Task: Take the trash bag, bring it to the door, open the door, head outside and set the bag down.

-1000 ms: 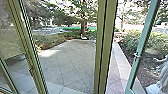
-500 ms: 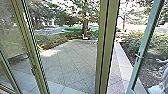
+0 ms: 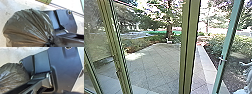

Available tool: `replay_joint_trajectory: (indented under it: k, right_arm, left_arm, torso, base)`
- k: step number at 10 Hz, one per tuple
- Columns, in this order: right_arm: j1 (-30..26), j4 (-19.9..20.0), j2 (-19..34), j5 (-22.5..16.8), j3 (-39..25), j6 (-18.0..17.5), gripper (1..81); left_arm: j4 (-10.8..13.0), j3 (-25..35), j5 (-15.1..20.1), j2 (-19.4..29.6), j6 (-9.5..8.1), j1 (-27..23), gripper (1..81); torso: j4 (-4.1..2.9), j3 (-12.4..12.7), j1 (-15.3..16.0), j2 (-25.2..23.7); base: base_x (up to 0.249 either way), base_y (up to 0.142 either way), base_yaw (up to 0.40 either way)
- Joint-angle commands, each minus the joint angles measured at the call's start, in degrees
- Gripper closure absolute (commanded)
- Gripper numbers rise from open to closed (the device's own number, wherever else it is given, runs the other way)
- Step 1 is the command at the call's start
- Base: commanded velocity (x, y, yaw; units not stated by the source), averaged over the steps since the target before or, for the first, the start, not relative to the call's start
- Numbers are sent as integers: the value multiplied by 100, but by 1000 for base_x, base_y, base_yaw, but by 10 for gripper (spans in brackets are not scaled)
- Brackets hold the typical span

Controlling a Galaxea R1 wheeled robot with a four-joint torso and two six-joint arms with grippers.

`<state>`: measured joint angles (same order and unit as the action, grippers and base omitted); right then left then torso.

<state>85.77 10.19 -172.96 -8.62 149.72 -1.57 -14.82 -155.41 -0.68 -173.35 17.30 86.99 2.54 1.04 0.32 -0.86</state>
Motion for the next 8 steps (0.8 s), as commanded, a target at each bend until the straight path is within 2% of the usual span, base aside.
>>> replay_joint_trajectory:
  k: [1,4,8]
  right_arm:
    - [-284,-34,-153,-360,116,25,10]
    - [-214,-26,-382,-246,425,25,10]
    - [-187,-17,-400,-79,434,17,10]
  left_arm:
    - [-12,1,332,-33,10,-318,811]
    - [23,1,341,-60,10,-318,811]
    - [41,10,358,-86,28,-318,811]
  torso:
    - [0,0,0,0]
    - [0,0,0,0]
    - [0,0,0,0]
  base:
    - [0,0,0]
    - [0,0,0]
    - [0,0,0]
